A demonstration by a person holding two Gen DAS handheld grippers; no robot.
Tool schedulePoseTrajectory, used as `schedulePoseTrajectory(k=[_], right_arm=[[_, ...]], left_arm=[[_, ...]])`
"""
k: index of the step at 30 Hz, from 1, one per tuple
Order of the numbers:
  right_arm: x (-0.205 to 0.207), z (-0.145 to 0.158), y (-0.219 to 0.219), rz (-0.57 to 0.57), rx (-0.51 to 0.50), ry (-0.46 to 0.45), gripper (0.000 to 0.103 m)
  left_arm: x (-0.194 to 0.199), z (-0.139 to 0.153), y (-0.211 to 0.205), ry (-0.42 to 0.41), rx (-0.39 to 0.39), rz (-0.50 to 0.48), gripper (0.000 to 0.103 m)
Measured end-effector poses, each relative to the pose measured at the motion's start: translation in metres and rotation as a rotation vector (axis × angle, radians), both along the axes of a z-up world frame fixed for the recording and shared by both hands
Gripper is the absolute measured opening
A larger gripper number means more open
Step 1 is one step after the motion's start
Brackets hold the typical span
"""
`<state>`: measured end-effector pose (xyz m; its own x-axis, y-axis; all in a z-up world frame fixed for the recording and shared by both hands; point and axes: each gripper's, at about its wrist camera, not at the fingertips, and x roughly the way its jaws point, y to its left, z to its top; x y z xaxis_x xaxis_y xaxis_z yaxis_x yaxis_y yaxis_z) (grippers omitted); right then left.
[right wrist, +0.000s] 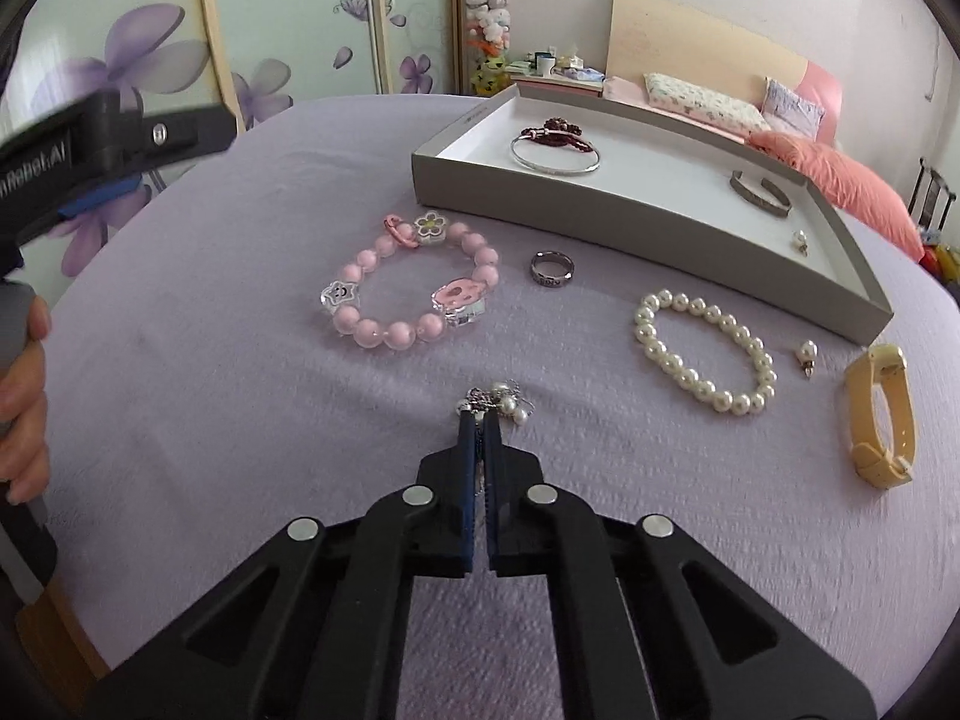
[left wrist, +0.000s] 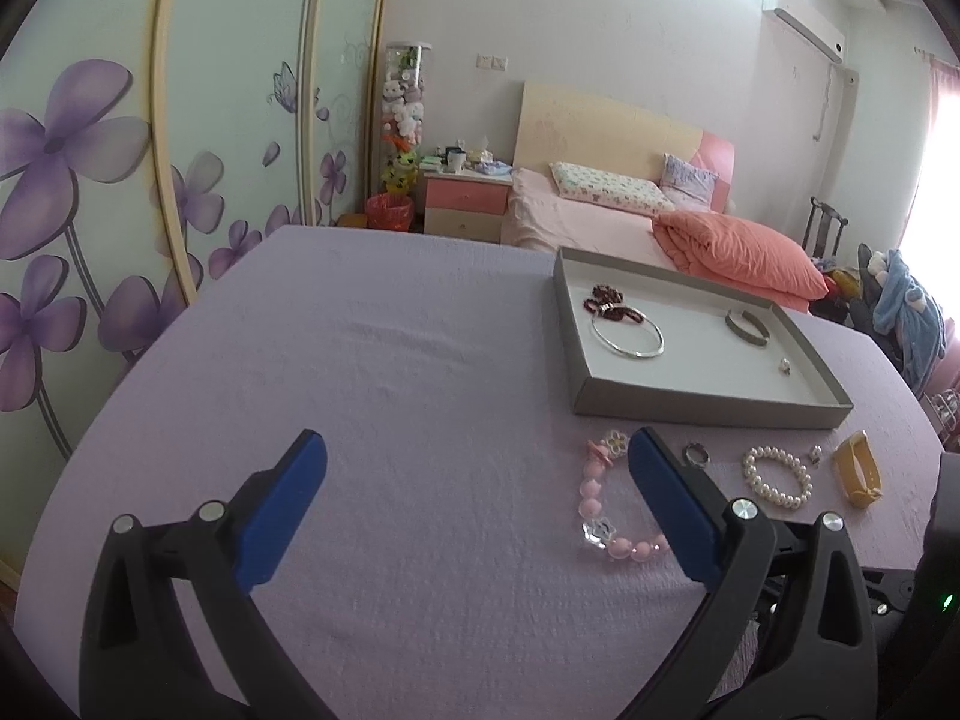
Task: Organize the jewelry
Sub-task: 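Grasp the pink beaded bracelet with the left tool while the right tool grasps the pearl earrings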
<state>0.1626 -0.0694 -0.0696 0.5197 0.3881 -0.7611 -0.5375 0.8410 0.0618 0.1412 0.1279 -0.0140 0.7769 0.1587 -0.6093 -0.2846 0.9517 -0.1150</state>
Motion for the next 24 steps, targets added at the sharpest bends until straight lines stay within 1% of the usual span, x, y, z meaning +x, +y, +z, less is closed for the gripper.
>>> schedulePoseTrajectory(k=[5, 8, 14, 19, 21, 22, 23, 24], right_arm=[[0.008, 0.008, -0.038, -0.081, 0.062, -0.002, 0.002], [0.011, 0.020, -0.063, -0.123, 0.112, -0.019, 0.002], [0.016, 0.046, -0.090, -0.160, 0.184, -0.069, 0.002], [0.023, 0.055, -0.100, -0.165, 0.220, -0.081, 0.002], [0.025, 0.057, -0.102, -0.164, 0.223, -0.081, 0.002], [0.025, 0.057, -0.103, -0.163, 0.226, -0.081, 0.002], [0.026, 0.057, -0.103, -0.161, 0.228, -0.081, 0.002], [0.026, 0.058, -0.103, -0.161, 0.229, -0.082, 0.002]], left_arm=[[0.010, -0.009, -0.014, 0.042, 0.014, -0.053, 0.101], [0.021, -0.015, -0.026, 0.075, 0.020, -0.086, 0.101], [0.041, -0.033, -0.050, 0.148, 0.036, -0.147, 0.101], [0.052, -0.043, -0.053, 0.176, 0.054, -0.135, 0.100], [0.057, -0.046, -0.052, 0.187, 0.053, -0.131, 0.090], [0.061, -0.048, -0.052, 0.202, 0.052, -0.133, 0.081], [0.064, -0.051, -0.051, 0.217, 0.049, -0.132, 0.076], [0.067, -0.053, -0.051, 0.226, 0.043, -0.132, 0.074]])
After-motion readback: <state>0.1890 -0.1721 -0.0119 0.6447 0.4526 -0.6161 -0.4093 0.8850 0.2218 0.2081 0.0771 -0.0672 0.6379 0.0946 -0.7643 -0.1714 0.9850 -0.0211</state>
